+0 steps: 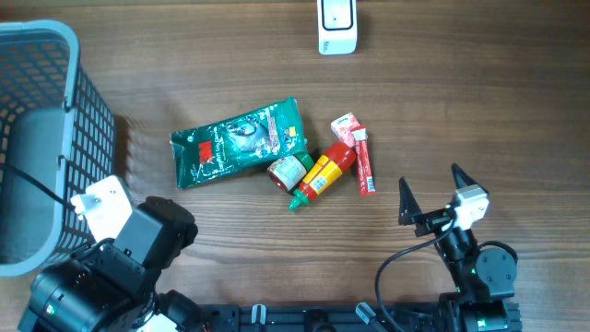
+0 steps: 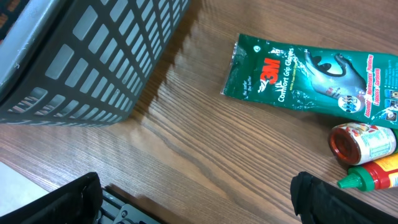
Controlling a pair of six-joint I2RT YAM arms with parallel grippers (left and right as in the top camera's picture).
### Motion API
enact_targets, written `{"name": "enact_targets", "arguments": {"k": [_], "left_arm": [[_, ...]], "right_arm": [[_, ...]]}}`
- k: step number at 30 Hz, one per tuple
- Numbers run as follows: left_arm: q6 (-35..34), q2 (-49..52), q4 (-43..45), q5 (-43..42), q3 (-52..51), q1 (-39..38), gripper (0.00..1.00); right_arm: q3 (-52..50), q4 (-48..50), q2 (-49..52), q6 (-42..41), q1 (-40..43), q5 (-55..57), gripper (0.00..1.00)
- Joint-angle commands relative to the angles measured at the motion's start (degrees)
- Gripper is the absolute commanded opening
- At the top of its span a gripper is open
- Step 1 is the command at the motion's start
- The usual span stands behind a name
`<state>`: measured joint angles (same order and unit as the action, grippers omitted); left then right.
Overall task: Scan the item barcode
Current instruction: 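Retract the left gripper and move the right gripper toward the sauce bottle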
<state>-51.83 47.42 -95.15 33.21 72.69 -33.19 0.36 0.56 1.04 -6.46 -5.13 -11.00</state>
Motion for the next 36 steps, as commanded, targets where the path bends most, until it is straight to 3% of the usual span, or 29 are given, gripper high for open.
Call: {"name": "enact_targets", "arguments": {"k": [1, 7, 12, 15, 23, 28, 36], "left_arm": [[-1.2, -0.1, 0.0, 1.8, -0.4, 0.5, 1.0], [-1.2, -0.1, 0.0, 1.8, -0.4, 0.5, 1.0], [-1.2, -0.1, 0.0, 1.8, -0.4, 0.5, 1.0], [-1.2, -0.1, 0.0, 1.8, -0.4, 0.5, 1.0], [-1.2, -0.1, 0.0, 1.8, -0.4, 0.5, 1.0], [-1.2, -0.1, 0.0, 1.8, -0.4, 0.5, 1.0], [-1.2, -0.1, 0.0, 1.8, -0.4, 0.5, 1.0]], "right_arm": [[0.0, 0.4, 0.5, -23.1, -0.2, -3.3, 1.0], [1.8, 1.1, 6.9, -25.0, -0.2, -12.0, 1.0], [11.2, -1.1, 19.0, -21.4, -0.2, -12.2, 1.0], [19.5, -6.8, 29.9, -19.1, -0.2, -12.3, 1.0], [45.0, -33.4, 60.4, -16.1, -0.2, -12.4, 1.0], [45.7, -36.2, 70.4, -16.2, -0.2, -23.2, 1.0], [45.7, -37.4, 77.3, -16.1, -0.2, -23.4, 1.0]]}}
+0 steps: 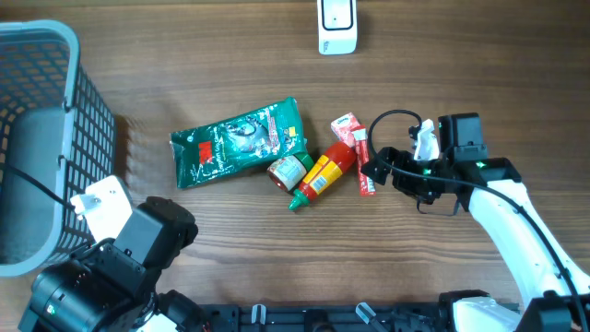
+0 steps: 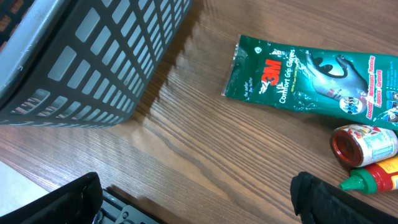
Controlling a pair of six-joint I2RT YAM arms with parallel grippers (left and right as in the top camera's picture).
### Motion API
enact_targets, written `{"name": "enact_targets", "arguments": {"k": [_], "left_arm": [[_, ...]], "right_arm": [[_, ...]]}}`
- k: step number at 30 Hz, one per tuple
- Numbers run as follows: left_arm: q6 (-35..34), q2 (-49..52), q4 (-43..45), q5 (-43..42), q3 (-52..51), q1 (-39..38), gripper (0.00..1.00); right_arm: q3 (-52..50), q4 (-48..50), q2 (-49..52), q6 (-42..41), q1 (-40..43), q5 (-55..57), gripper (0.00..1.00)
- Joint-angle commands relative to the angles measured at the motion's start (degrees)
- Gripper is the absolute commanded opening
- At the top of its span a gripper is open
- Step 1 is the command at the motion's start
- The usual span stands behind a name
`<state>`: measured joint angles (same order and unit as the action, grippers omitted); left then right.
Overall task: Scan the item barcode
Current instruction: 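Retract the left gripper and move the right gripper toward the sauce bottle, then grasp the red sauce bottle with the right gripper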
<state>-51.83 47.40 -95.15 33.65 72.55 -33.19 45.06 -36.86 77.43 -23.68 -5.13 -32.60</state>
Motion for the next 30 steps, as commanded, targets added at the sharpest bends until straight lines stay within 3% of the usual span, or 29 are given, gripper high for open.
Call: {"name": "enact_targets", "arguments": {"k": [1, 15, 19, 23, 30], "left_arm": [[-1.2, -0.1, 0.0, 1.4, -0.2, 0.5, 1.0], [-1.2, -0.1, 0.0, 1.4, -0.2, 0.5, 1.0], [-1.2, -0.1, 0.0, 1.4, -0.2, 0.5, 1.0], [-1.2, -0.1, 0.0, 1.4, -0.2, 0.5, 1.0], [-1.2, -0.1, 0.0, 1.4, -0.2, 0.5, 1.0]], "right_arm": [[1.0, 0.2, 0.9, 1.1, -0.2, -1.8, 1.0], [1.8, 5.1, 1.0, 5.0, -0.3, -3.4, 1.0], [4.9, 6.0, 1.0, 5.6, -4.6, -2.1, 1.0], [5.0, 7.6, 2.4, -5.5, -10.8, 9.7, 0.99], [5.0, 13.0, 8.8, -17.7, -14.6, 10.1, 0.93]]}}
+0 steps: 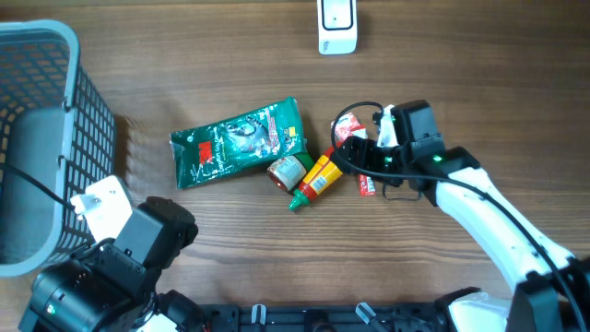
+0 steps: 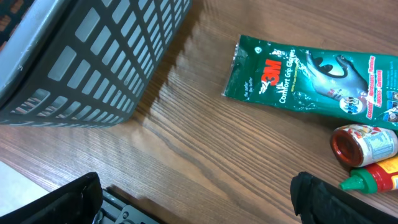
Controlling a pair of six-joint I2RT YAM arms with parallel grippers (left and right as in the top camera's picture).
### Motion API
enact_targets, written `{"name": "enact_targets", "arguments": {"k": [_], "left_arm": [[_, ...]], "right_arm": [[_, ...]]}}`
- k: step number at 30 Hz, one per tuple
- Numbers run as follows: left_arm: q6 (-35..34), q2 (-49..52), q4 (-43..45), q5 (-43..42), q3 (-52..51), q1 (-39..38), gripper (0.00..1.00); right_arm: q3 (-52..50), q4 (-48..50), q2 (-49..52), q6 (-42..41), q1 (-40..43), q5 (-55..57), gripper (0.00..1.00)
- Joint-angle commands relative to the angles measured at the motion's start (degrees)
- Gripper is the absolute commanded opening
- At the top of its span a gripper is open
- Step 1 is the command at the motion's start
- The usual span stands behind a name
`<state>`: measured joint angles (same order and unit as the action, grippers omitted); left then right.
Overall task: Scan the item barcode
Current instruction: 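Grasp the red sauce bottle with the right gripper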
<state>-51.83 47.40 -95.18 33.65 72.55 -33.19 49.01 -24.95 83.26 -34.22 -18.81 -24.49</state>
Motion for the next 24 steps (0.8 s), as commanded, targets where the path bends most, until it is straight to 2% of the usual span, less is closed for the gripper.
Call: {"name": "enact_targets", "arguments": {"k": [1, 7, 15, 19, 21, 24], "left_arm": [[-1.2, -0.1, 0.0, 1.4, -0.2, 0.5, 1.0], [-1.2, -0.1, 0.0, 1.4, -0.2, 0.5, 1.0], [-1.2, -0.1, 0.0, 1.4, -0.2, 0.5, 1.0], [-1.2, -0.1, 0.0, 1.4, -0.2, 0.5, 1.0], [-1.2, -0.1, 0.0, 1.4, -0.2, 0.5, 1.0], [-1.2, -0.1, 0.0, 1.4, -0.2, 0.5, 1.0]], "right_arm": [[1.0, 1.9, 4.2, -8.9, -1.2, 2.0, 0.92], [1.0, 7.0, 10.2, -20.1, -1.3, 2.5, 0.86], [1.0, 12.5, 18.2, -21.5, -1.3, 3.1, 0.85], [1.0, 13.8, 22.1, -21.0, -1.3, 3.7, 0.7], [1.0, 13.8, 22.3, -19.7, -1.3, 5.1, 0.58], [1.0, 14.3, 21.9, -18.0, -1.2, 5.2, 0.57]]}}
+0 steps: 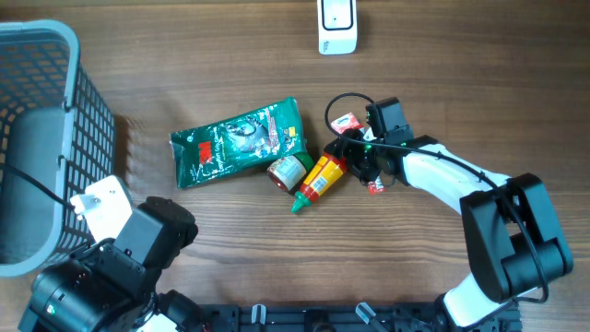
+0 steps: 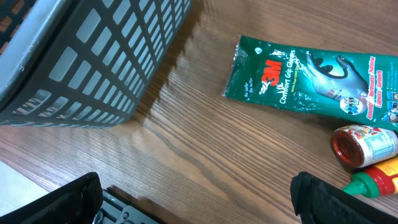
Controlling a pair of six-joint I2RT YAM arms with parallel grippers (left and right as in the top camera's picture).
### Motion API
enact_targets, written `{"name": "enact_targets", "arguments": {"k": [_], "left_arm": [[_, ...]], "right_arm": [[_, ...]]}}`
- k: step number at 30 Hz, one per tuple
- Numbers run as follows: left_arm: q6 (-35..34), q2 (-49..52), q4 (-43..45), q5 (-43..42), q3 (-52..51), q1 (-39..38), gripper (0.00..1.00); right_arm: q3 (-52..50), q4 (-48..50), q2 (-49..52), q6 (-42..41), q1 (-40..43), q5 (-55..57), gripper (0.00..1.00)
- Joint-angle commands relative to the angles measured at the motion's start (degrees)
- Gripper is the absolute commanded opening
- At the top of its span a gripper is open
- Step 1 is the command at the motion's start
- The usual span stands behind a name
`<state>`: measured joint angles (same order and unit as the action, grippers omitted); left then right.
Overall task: Scan the item barcode
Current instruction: 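Grasp the red sauce bottle with the right gripper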
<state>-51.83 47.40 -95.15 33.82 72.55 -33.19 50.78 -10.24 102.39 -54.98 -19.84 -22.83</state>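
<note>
A red and yellow sauce bottle (image 1: 316,180) with a green tip lies mid-table; its tip also shows in the left wrist view as the bottle (image 2: 379,177). My right gripper (image 1: 354,157) sits low over the bottle's red base end, and the overhead view does not show how its jaws stand. Beside the bottle lie a small red-lidded jar (image 1: 286,171), a green 3M pouch (image 1: 238,141) and a red stick packet (image 1: 372,186), mostly hidden under the arm. The white scanner (image 1: 336,26) stands at the far edge. My left gripper (image 2: 199,205) is open over bare wood.
A grey mesh basket (image 1: 37,129) fills the left side, close to my left arm (image 1: 111,267). The right arm's black cable (image 1: 341,101) loops over the packet's upper end.
My right gripper has moved a little further left and down onto the bottle's base end. The bottle has shifted slightly toward the near edge. The left arm has not moved.
My right gripper first stood open near the table's front right. Then it was beside the red stick packet, then over the packet next to the bottle. Now it is at the bottle's base. The left gripper stayed open and still throughout.
</note>
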Motion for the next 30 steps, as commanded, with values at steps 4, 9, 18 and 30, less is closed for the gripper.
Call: {"name": "enact_targets", "arguments": {"k": [4, 9, 18, 30], "left_arm": [[-1.2, -0.1, 0.0, 1.2, -0.2, 0.5, 1.0], [-1.2, -0.1, 0.0, 1.2, -0.2, 0.5, 1.0], [-1.2, -0.1, 0.0, 1.2, -0.2, 0.5, 1.0], [-1.2, -0.1, 0.0, 1.2, -0.2, 0.5, 1.0]], "right_arm": [[-0.7, -0.1, -0.9, 7.4, -0.1, 2.0, 0.52], [-0.7, -7.7, -11.8, 8.7, -0.1, 5.5, 0.49], [-0.7, -22.2, -32.6, 8.5, -0.1, 14.8, 0.48], [-0.8, -8.7, -16.4, 7.9, -0.1, 11.7, 0.54]]}}
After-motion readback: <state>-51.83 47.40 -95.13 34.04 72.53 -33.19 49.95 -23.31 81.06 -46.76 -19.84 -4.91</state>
